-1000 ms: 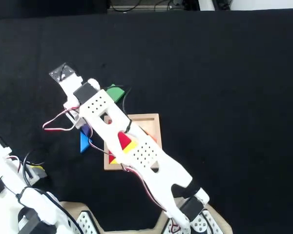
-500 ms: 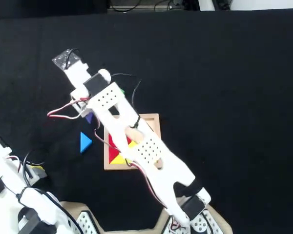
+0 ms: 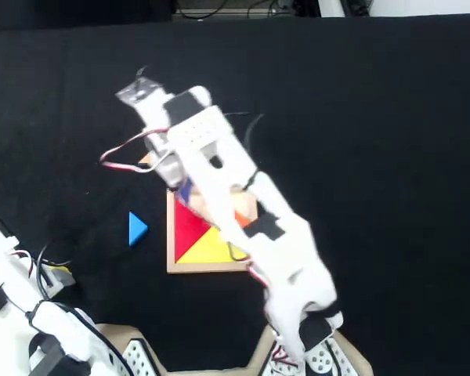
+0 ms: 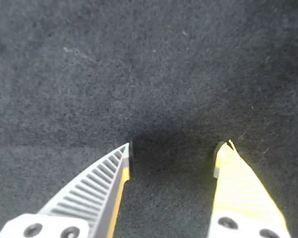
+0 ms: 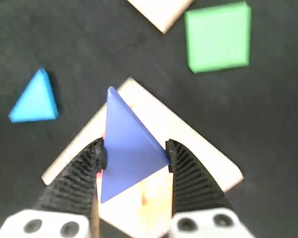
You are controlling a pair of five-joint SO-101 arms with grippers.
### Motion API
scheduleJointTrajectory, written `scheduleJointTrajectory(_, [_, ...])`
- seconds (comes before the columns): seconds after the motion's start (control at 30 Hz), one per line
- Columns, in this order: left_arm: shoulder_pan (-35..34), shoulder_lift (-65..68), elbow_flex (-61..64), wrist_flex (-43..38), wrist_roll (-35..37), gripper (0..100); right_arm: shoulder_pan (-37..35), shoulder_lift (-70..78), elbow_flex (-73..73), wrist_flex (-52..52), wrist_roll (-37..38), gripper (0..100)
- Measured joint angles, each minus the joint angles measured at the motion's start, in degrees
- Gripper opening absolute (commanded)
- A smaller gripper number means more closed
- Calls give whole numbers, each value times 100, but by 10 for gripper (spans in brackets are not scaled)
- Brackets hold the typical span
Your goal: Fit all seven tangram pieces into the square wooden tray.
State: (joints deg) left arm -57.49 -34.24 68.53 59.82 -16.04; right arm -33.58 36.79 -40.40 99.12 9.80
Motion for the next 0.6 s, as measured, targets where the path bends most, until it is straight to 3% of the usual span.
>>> scheduleJointTrajectory(0.27, [0,0,0,0,0,277,958,-985,1257,0,668,11])
scheduleJointTrajectory(0.6, [0,0,0,0,0,277,1521,-2901,3367,-211,1002,11])
